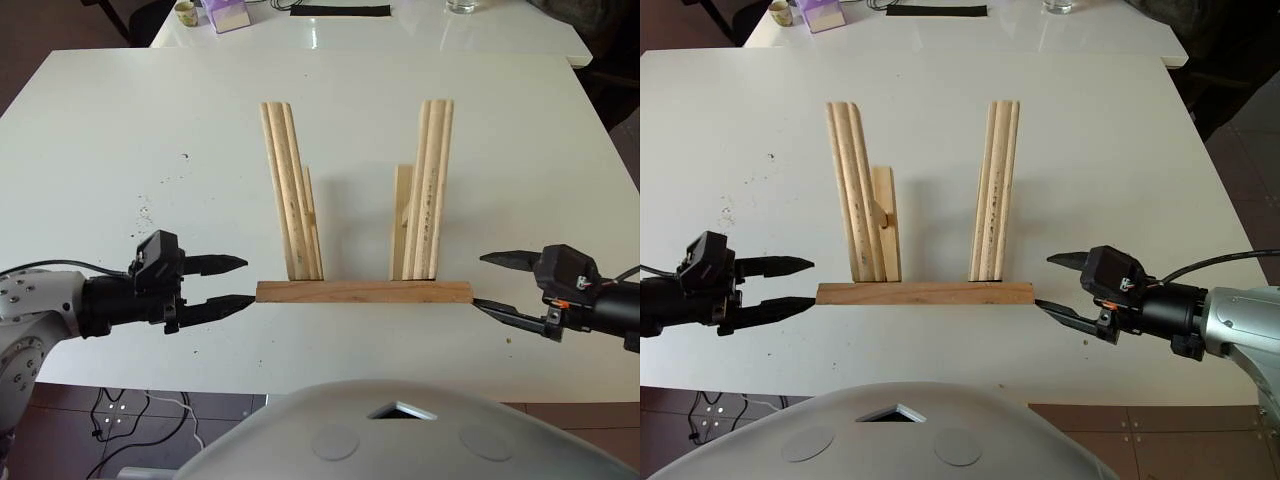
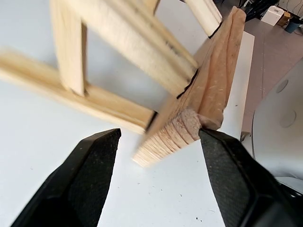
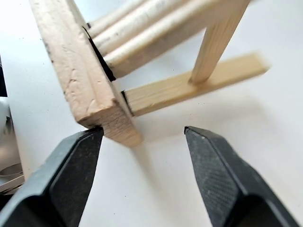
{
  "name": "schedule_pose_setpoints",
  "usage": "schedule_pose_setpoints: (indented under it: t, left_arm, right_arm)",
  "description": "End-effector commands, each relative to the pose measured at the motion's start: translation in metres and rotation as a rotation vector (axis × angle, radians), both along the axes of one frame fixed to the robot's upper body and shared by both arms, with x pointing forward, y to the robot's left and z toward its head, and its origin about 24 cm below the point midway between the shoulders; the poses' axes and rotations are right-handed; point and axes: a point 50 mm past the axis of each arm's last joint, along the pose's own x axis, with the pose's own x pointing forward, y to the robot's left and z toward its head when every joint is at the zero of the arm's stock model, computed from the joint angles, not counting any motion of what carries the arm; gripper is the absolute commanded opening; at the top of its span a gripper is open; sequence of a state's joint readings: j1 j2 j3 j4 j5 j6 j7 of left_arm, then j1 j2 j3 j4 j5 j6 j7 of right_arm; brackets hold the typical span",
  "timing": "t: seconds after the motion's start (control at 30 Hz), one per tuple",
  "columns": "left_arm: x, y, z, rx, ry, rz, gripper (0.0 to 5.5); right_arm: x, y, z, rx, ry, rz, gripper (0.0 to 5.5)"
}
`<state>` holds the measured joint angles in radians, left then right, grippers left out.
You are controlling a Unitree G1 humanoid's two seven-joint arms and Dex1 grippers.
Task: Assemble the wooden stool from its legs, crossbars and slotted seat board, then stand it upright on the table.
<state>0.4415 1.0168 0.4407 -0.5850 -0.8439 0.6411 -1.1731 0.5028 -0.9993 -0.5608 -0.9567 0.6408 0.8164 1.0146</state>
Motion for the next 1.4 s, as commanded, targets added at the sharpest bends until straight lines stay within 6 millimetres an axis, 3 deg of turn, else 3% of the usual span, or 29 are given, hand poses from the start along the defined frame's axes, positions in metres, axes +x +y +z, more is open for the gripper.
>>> schedule_pose_setpoints:
  t: [0.03, 0.27, 0.47, 0.7, 0.83, 1.07, 1.3, 1.4]
  left_arm:
    - [-0.002, -0.01, 0.005, -0.069, 0.017, -0.12, 3.08]
    - [0.005, 0.011, -0.027, 0.06, -0.052, -0.045, 3.08]
    - [0.01, 0.023, -0.042, 0.093, -0.091, -0.033, 3.08]
    - [-0.002, -0.003, -0.086, 0.13, -0.099, -0.175, 3.08]
    - [0.004, -0.005, -0.103, 0.191, -0.167, -0.209, 3.08]
    - [0.011, -0.017, -0.116, 0.149, -0.189, -0.202, 3.08]
    - [0.016, -0.027, -0.122, 0.122, -0.177, -0.254, 3.08]
    - [0.017, -0.029, -0.123, 0.095, -0.161, -0.279, 2.66]
  right_arm:
    - [-0.004, 0.013, 0.007, 0.099, 0.032, 0.125, 3.2]
    - [-0.001, -0.018, -0.021, 0.013, 0.076, 0.016, 3.2]
    - [-0.001, -0.025, -0.034, 0.036, 0.104, 0.021, 3.2]
    - [0.007, -0.015, -0.085, -0.078, 0.091, 0.16, 3.2]
    - [0.012, -0.011, -0.104, -0.076, 0.068, 0.175, 3.2]
    - [0.019, -0.002, -0.124, -0.032, 0.064, 0.199, 3.2]
    - [0.017, 0.008, -0.128, 0.028, 0.083, 0.222, 3.2]
    - [0.017, 0.011, -0.128, 0.066, 0.084, 0.212, 2.93]
